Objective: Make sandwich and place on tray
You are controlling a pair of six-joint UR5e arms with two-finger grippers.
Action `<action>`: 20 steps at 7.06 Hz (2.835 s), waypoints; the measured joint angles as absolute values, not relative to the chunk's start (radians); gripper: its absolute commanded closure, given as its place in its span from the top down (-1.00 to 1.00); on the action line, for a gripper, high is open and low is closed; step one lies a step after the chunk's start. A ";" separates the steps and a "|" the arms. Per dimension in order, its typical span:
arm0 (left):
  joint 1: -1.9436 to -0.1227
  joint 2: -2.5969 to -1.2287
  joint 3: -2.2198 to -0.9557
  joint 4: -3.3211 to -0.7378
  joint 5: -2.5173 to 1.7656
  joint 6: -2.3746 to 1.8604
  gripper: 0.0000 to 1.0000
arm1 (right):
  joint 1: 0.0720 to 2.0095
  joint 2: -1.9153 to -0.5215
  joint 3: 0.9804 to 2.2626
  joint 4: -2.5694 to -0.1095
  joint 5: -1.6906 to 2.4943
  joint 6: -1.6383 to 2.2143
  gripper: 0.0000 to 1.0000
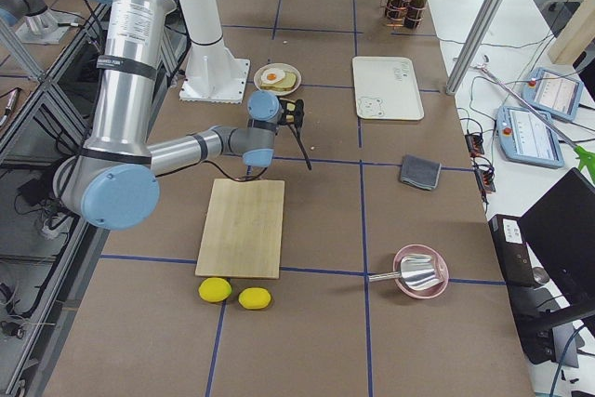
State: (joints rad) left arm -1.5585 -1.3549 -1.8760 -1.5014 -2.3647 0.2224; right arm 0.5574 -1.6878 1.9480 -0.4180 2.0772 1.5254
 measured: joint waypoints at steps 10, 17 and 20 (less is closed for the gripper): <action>-1.557 -1.354 -1.860 -1.500 -2.364 0.221 1.00 | 0.256 -1.241 1.850 -0.828 1.701 1.557 1.00; -1.555 -1.512 -1.933 -1.558 -2.333 0.210 1.00 | 0.790 -1.270 2.024 -1.471 2.158 1.114 1.00; -1.551 -1.618 -1.940 -1.726 -2.364 0.121 1.00 | 1.079 -1.478 2.036 -1.572 2.258 0.595 1.00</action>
